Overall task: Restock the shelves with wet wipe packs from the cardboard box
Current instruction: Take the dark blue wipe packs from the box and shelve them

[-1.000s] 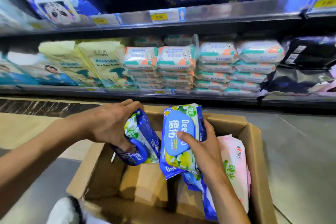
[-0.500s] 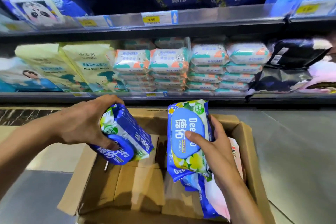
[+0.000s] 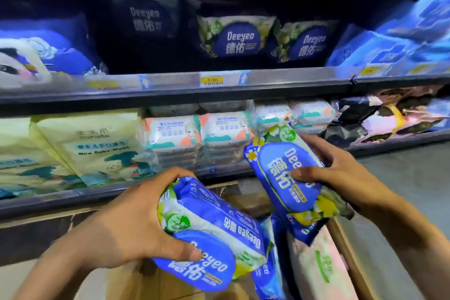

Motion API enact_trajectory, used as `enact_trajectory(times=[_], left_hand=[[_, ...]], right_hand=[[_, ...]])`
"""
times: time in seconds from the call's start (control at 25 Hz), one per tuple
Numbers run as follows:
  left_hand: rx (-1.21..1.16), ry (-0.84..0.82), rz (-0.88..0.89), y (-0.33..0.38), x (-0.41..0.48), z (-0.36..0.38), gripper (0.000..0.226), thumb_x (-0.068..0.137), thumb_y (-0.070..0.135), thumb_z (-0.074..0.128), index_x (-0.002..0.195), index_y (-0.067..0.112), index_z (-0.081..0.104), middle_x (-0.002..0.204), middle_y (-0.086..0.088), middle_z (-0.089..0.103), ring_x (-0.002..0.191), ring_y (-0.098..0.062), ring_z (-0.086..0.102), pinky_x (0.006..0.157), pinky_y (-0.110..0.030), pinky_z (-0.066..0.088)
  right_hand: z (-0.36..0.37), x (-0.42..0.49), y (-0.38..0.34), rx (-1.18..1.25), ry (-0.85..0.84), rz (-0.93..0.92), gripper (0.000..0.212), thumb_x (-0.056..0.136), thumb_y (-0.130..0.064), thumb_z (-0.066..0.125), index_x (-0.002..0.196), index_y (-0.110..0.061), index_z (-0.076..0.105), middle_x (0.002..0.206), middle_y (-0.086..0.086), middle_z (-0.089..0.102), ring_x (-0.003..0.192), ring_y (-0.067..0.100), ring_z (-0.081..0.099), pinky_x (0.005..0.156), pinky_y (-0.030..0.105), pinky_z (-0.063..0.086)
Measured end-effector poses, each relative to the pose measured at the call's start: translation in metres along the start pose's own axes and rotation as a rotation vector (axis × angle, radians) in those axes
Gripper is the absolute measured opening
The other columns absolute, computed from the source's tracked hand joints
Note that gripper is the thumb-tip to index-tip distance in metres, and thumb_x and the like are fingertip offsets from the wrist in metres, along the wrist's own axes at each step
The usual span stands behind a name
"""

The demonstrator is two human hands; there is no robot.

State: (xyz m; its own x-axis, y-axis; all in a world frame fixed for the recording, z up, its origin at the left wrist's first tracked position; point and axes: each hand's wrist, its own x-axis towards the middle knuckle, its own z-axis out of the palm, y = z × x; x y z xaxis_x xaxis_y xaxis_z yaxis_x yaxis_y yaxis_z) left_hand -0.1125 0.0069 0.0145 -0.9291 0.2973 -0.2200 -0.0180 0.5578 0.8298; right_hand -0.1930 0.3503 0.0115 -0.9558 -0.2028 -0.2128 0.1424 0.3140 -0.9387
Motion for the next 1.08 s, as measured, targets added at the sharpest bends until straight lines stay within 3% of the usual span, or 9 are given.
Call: enact_trajectory(times=[0.12, 0.2, 0.28, 0.36, 0.48, 0.68, 0.76, 0.92, 1.08], left_hand=[[-0.156, 0.097, 0.077, 0.01, 0.007, -0.014, 0.085, 0.042, -0.003, 0.097, 0.11, 0.032, 0.059, 0.085, 0.014, 0.075, 0.066, 0.002, 0.068, 0.06, -0.009, 0.051], [-0.167, 0.187, 0.156, 0.022, 0.014, -0.024, 0.082, 0.038, -0.005, 0.095, 0.103, 0.031, 0.061, 0.077, 0.016, 0.074, 0.06, 0.004, 0.066, 0.055, -0.006, 0.047], [-0.166, 0.266, 0.265, 0.029, 0.02, -0.033, 0.087, 0.028, 0.012, 0.103, 0.099, 0.041, 0.062, 0.083, 0.015, 0.075, 0.066, 0.003, 0.068, 0.06, -0.008, 0.05], [-0.235, 0.364, 0.33, 0.034, 0.026, -0.035, 0.085, 0.025, 0.033, 0.1, 0.1, 0.048, 0.064, 0.091, 0.015, 0.076, 0.076, 0.001, 0.07, 0.067, -0.01, 0.053], [-0.458, 0.494, 0.376, 0.045, 0.039, -0.031, 0.083, 0.023, 0.038, 0.094, 0.102, 0.041, 0.068, 0.092, 0.014, 0.077, 0.079, 0.001, 0.07, 0.07, -0.013, 0.054], [-0.583, 0.583, 0.39, 0.075, 0.06, -0.039, 0.104, 0.033, 0.043, 0.098, 0.123, 0.01, 0.057, 0.107, -0.007, 0.075, 0.093, -0.022, 0.072, 0.082, -0.035, 0.059], [-0.609, 0.582, 0.364, 0.088, 0.071, -0.043, 0.106, 0.038, 0.034, 0.099, 0.128, 0.001, 0.055, 0.111, -0.016, 0.074, 0.095, -0.029, 0.071, 0.082, -0.041, 0.06], [-0.625, 0.582, 0.337, 0.114, 0.091, -0.052, 0.084, 0.05, 0.02, 0.087, 0.126, -0.003, 0.059, 0.108, -0.018, 0.074, 0.091, -0.028, 0.072, 0.078, -0.037, 0.059], [-0.63, 0.661, 0.312, 0.115, 0.098, -0.048, 0.083, 0.051, 0.021, 0.089, 0.125, -0.003, 0.06, 0.107, -0.017, 0.075, 0.093, -0.03, 0.074, 0.082, -0.041, 0.059]], right_hand=[[-0.024, 0.011, -0.047, -0.125, -0.087, -0.061, 0.108, 0.032, -0.046, 0.098, 0.133, -0.033, 0.061, 0.119, -0.002, 0.076, 0.102, 0.015, 0.073, 0.083, 0.027, 0.06], [-0.038, 0.021, -0.072, -0.196, -0.164, -0.096, 0.108, 0.032, -0.054, 0.097, 0.132, -0.036, 0.062, 0.125, -0.004, 0.074, 0.111, 0.015, 0.071, 0.089, 0.03, 0.059], [-0.051, 0.029, -0.093, -0.228, -0.243, -0.135, 0.098, 0.039, -0.045, 0.099, 0.13, -0.034, 0.064, 0.128, -0.004, 0.072, 0.111, 0.011, 0.069, 0.086, 0.024, 0.058], [-0.061, 0.034, -0.104, -0.245, -0.247, -0.167, 0.084, 0.051, -0.02, 0.093, 0.129, -0.032, 0.065, 0.127, -0.003, 0.073, 0.106, 0.008, 0.069, 0.081, 0.021, 0.057], [-0.073, 0.035, -0.1, -0.236, -0.215, -0.224, 0.087, 0.049, 0.0, 0.09, 0.127, -0.031, 0.065, 0.124, 0.001, 0.074, 0.1, 0.007, 0.069, 0.079, 0.02, 0.058], [-0.096, 0.039, -0.095, -0.363, -0.209, -0.233, 0.106, 0.03, -0.06, 0.096, 0.129, -0.043, 0.063, 0.124, -0.009, 0.073, 0.111, 0.016, 0.071, 0.094, 0.037, 0.058], [-0.106, 0.04, -0.101, -0.429, -0.206, -0.235, 0.108, 0.028, -0.065, 0.094, 0.13, -0.048, 0.061, 0.122, -0.013, 0.073, 0.108, 0.015, 0.072, 0.093, 0.04, 0.058], [-0.125, 0.035, -0.117, -0.482, -0.244, -0.24, 0.105, 0.026, -0.064, 0.094, 0.126, -0.049, 0.063, 0.114, -0.015, 0.075, 0.095, 0.009, 0.075, 0.077, 0.025, 0.06], [-0.139, 0.036, -0.129, -0.551, -0.162, -0.258, 0.099, 0.031, -0.063, 0.094, 0.124, -0.053, 0.062, 0.107, -0.017, 0.076, 0.089, 0.007, 0.075, 0.081, 0.031, 0.059]])
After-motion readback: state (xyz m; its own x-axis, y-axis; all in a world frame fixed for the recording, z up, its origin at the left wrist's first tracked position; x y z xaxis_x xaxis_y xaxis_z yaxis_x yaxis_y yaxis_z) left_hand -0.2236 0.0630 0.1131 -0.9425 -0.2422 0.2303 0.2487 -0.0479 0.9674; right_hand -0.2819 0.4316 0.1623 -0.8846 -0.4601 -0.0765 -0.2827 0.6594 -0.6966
